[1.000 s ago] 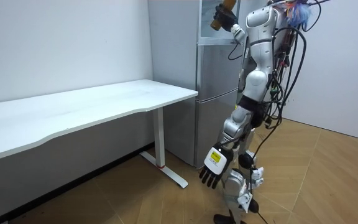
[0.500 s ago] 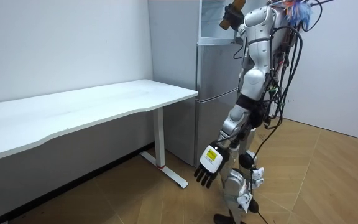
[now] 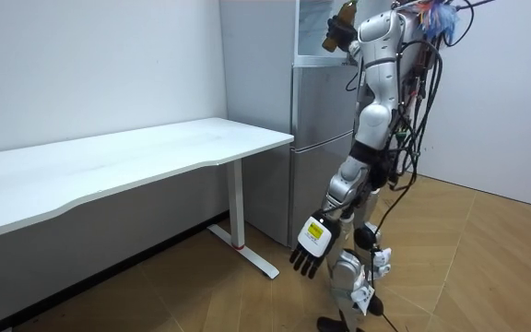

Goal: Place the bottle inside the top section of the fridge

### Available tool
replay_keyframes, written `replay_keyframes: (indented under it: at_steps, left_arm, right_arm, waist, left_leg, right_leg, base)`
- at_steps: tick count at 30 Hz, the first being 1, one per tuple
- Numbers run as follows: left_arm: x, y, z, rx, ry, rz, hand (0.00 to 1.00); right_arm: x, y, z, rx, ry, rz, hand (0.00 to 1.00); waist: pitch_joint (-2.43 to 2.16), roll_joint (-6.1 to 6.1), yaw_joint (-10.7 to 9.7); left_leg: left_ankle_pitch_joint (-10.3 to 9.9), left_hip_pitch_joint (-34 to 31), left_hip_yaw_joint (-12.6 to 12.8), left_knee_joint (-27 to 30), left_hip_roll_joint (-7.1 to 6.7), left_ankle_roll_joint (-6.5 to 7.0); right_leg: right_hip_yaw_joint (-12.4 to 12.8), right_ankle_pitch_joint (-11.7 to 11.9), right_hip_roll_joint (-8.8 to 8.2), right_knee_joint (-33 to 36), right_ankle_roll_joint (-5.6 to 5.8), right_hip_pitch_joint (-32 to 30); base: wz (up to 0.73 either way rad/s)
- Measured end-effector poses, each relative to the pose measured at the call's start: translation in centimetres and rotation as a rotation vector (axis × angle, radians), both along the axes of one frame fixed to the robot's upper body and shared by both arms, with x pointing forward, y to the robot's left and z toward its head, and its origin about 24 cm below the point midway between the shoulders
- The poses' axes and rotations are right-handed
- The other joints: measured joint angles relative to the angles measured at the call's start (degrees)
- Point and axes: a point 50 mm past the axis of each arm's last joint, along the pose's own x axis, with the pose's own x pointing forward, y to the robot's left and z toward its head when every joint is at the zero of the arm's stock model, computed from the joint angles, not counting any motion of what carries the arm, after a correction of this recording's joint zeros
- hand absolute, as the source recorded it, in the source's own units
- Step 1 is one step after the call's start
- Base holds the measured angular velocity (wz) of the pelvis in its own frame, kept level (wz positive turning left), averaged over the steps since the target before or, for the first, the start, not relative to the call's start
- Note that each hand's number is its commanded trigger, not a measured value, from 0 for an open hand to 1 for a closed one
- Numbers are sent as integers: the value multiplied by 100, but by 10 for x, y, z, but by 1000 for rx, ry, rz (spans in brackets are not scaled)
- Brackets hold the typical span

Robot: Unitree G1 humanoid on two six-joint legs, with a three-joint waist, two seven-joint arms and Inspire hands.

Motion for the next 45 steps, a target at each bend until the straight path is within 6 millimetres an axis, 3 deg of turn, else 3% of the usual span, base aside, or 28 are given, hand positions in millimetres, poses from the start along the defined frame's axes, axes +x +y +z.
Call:
replay_keyframes:
  at_steps: [9, 13, 17, 24, 36, 41, 45]
  left_arm:
    - [-6, 3, 0, -32, 13, 30, 0]
    - [-8, 4, 0, -37, 31, 34, 0]
    - [-9, 4, 0, -34, 45, 35, 0]
    - [-13, 7, 1, -14, 75, 44, 0]
    - [-7, 12, 3, -1, 60, 66, 0]
    - [-9, 13, 4, 7, 70, 70, 0]
    - [-10, 16, 5, 16, 77, 73, 0]
  right_arm:
    - [18, -8, 8, 20, -6, -21, 100]
    - [25, -17, 11, -3, 28, -36, 100]
    - [38, -14, 6, 11, 71, -17, 100]
    - [57, -12, 5, 18, 126, -1, 100]
    - [74, -39, 1, 119, 199, -63, 100]
    - [81, -49, -5, 198, 233, -91, 100]
    - [82, -56, -7, 145, 277, -112, 100]
  waist:
    - [33, -74, 69]
    - [40, -174, 191]
    - [17, -233, 214]
    - [0, -195, 239]
    - [-10, -218, 391]
    - [-10, -284, 428]
    - [-22, -334, 555]
  left_leg:
    - [0, -49, -31, -23, -2, 0]
    - [1, -45, -40, -16, -4, -1]
    - [0, -48, -25, -22, -8, 0]
    - [0, -112, -35, 14, 0, 0]
    - [1, -89, -96, 21, -5, 1]
    - [1, -83, -207, 19, -8, 1]
    - [2, -83, -247, 16, -5, -2]
  right_leg:
    - [-118, 4, -10, -3, -7, -6]
    - [-154, 4, -15, -6, -7, -5]
    - [-164, 4, -20, -10, -7, -4]
    - [-338, 4, -41, -12, -6, 0]
    - [-407, 4, -47, -20, -6, 49]
    - [-544, 4, -50, -22, -6, 113]
    - [-640, 4, -54, -15, -6, 119]
  base:
    - [1]
    - [1]
    - [0]
    - [8]
    - [1]
    - [8]
    - [1]
